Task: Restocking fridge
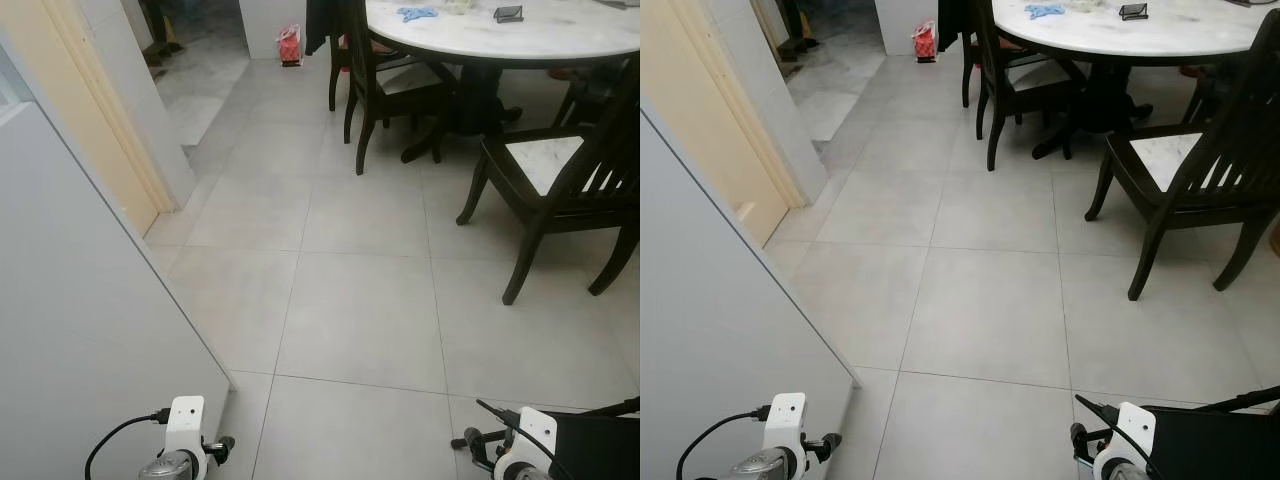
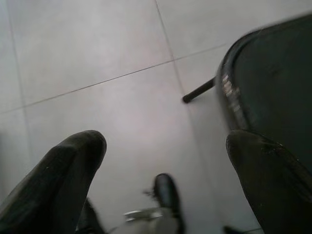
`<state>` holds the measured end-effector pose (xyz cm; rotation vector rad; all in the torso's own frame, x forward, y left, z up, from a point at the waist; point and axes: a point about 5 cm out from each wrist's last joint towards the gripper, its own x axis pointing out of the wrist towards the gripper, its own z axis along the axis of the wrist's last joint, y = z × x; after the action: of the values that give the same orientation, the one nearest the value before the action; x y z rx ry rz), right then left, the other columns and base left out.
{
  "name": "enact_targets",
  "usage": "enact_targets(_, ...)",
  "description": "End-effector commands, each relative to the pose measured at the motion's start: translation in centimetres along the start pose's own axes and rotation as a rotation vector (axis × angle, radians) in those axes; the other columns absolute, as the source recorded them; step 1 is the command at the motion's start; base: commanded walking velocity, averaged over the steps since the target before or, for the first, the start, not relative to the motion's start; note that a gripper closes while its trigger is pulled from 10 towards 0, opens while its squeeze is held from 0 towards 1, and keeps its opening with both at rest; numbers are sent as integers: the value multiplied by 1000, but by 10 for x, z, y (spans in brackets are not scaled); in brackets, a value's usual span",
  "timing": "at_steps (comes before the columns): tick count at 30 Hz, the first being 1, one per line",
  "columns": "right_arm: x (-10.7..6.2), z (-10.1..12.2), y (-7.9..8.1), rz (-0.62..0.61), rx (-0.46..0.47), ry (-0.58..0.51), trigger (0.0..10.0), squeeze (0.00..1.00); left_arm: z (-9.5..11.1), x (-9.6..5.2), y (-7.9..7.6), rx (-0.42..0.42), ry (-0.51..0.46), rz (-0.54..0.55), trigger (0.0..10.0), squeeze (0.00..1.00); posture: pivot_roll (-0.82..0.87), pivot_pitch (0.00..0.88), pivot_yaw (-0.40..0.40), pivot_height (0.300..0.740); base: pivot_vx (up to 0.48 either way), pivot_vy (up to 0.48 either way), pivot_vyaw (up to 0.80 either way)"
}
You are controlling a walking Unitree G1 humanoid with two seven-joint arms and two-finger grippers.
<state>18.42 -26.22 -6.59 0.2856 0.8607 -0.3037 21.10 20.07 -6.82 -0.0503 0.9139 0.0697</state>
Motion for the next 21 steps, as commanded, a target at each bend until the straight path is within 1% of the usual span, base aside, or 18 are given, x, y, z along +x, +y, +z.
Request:
enact_targets(1, -1, -1, -6, -3, -29, 19, 10000, 0, -15, -2, -1, -28, 43, 4, 10000, 0, -171, 29, 25, 740, 0, 0, 0)
enact_targets(4, -3, 1, -12, -12, -62, 20, 10000, 0, -23, -3, -6, -45, 59, 1, 10000, 0, -165, 32, -6, 740, 0, 0, 0)
enact_targets(7, -3, 3, -16, -18, -80, 17, 10000, 0, -28, -3, -8, -66, 68, 1, 10000, 0, -166, 34, -14, 740, 0, 0, 0)
enact_targets(10, -4, 3, -16, -21, -85, 16, 10000, 0, -29, -4, -8, -65, 72, 0, 10000, 0, -164, 36, -10, 740, 0, 0, 0)
enact_targets(12, -3, 4, -14, -19, -79, 6, 10000, 0, -28, -4, -6, -62, 70, 2, 10000, 0, -159, 48, 16, 740, 0, 0, 0)
enact_targets(16, -2, 3, -10, -4, -92, 7, 10000, 0, -27, -4, -3, -51, 66, 2, 10000, 0, -139, 50, 36, 740, 0, 0, 0)
enact_targets(18, -2, 4, -7, 11, -104, -1, 10000, 0, -26, -4, 0, -47, 63, 3, 10000, 0, -135, 51, 49, 740, 0, 0, 681)
enact_targets(21, -1, 3, -5, 7, -94, 5, 10000, 0, -25, -4, 2, -46, 62, 5, 10000, 0, -135, 46, 58, 740, 0, 0, 794)
